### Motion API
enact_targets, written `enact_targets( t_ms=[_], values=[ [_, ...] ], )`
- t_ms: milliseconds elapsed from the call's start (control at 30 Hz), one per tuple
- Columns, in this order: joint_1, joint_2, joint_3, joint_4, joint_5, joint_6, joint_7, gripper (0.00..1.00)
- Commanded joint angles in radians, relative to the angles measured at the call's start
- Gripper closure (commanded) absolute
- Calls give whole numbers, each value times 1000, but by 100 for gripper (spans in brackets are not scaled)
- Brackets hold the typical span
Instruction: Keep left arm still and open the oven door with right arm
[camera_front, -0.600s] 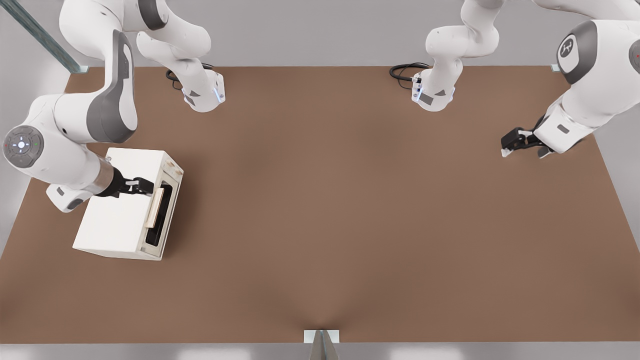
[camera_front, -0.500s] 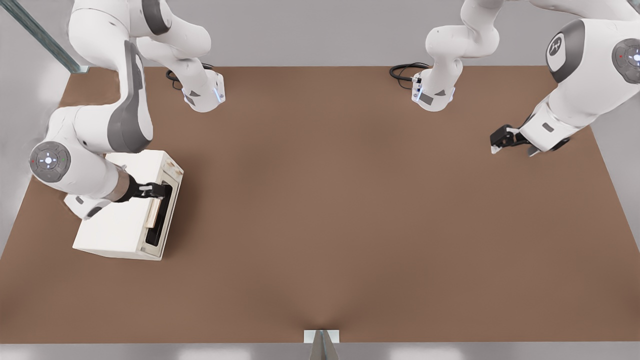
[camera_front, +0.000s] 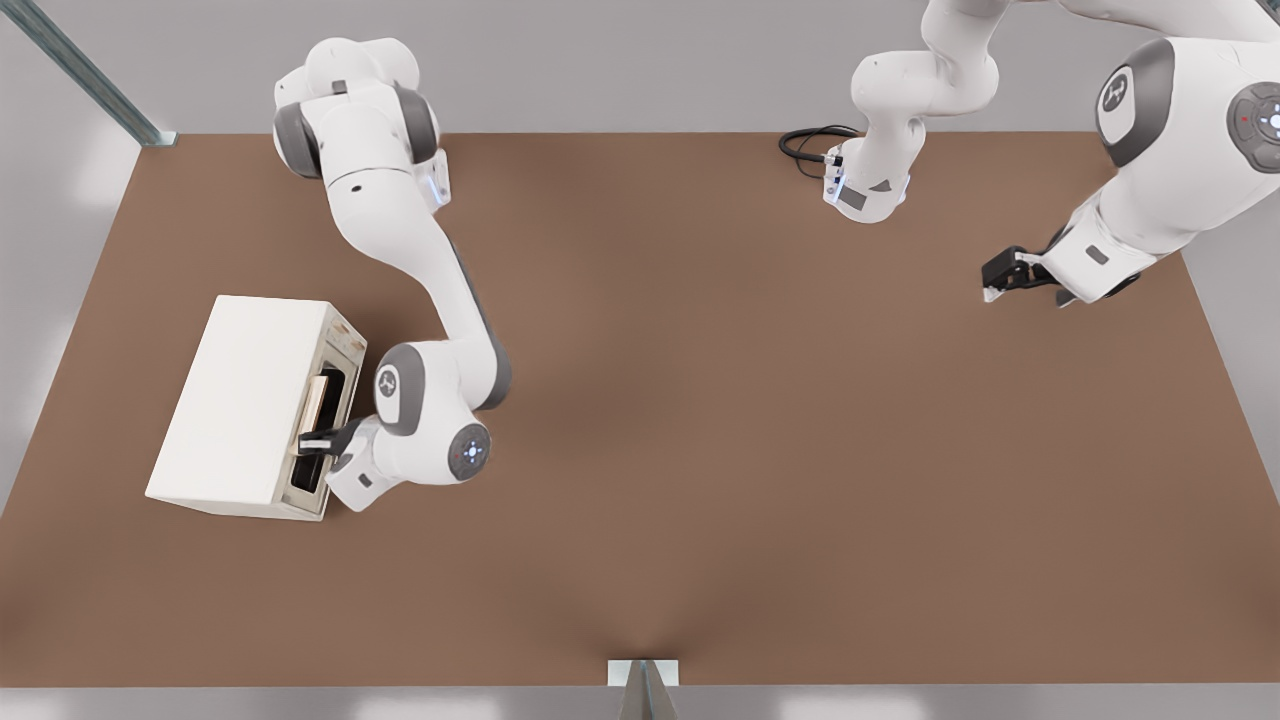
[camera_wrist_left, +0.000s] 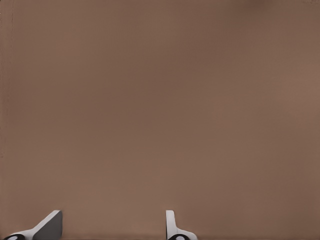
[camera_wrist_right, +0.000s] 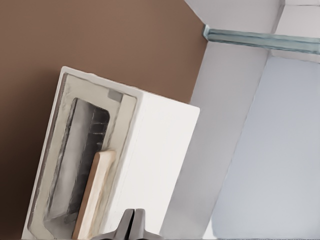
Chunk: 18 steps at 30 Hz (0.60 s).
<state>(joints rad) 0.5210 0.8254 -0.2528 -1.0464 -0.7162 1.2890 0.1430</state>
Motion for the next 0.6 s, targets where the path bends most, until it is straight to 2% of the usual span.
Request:
enact_targets(
  t_ms=[0, 100, 233, 367, 567],
  values=[
    [-4, 9, -10, -1, -12, 18, 43, 79],
    [17, -121, 4, -187, 61, 4, 138, 79],
    [11, -124, 0, -270, 35, 95, 208, 79],
    [14, -121, 1, -308, 35, 82, 331, 79],
    [8, -112, -2, -354, 15, 113, 333, 79]
  ],
)
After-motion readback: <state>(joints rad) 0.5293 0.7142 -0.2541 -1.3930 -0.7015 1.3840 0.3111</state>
